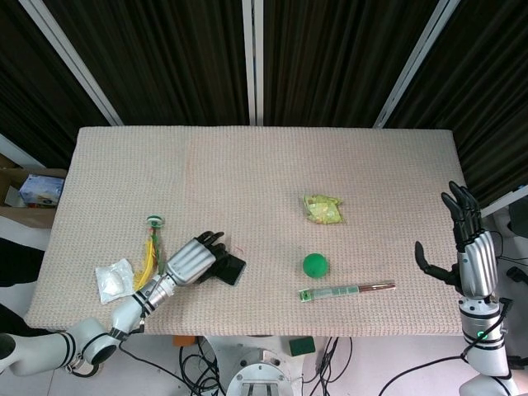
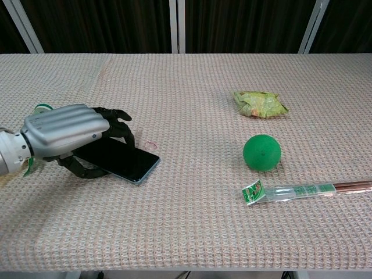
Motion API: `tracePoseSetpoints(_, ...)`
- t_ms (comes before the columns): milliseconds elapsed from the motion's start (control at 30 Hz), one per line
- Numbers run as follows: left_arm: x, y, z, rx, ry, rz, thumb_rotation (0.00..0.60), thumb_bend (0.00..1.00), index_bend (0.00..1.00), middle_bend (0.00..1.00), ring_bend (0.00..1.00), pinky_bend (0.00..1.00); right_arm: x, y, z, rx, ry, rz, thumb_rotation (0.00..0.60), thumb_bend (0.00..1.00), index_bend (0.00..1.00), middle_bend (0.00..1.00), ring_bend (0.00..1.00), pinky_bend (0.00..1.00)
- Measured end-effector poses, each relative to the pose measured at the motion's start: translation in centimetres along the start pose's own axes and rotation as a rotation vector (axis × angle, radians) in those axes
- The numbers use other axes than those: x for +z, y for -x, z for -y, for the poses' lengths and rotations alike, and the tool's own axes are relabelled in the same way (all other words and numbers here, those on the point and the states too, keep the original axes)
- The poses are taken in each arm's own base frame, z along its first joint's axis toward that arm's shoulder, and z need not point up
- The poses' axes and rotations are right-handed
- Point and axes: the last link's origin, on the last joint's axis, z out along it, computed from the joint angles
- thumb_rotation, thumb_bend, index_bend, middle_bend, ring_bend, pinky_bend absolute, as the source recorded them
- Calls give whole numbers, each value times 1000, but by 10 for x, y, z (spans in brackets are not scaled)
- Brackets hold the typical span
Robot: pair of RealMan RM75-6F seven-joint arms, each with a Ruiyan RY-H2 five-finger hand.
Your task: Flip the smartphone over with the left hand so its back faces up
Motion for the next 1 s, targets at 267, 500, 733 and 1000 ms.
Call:
tracePoseSetpoints(267, 3, -10, 1, -58, -1, -68, 600, 510, 486, 476, 148, 213, -1, -1, -2, -3, 6, 2, 466, 477, 0, 0, 0, 0)
tracePoseSetpoints(500, 10, -23, 6, -75, -16, -127, 600, 534, 535, 518, 161, 218, -1, -2, -3, -8, 5, 0, 466, 477, 0, 0, 0, 0)
tracePoseSetpoints(733, 26, -40, 7, -48, -4, -130, 600, 497, 402, 397, 161, 221, 0, -5, -5, -13, 12, -6, 468, 477, 0, 0, 0, 0)
tracePoseSetpoints(1000, 45, -39, 3, 93, -1, -68, 600, 311, 87, 137, 95, 214, 0, -8, -8, -20, 24, -6, 467, 477, 0, 0, 0, 0)
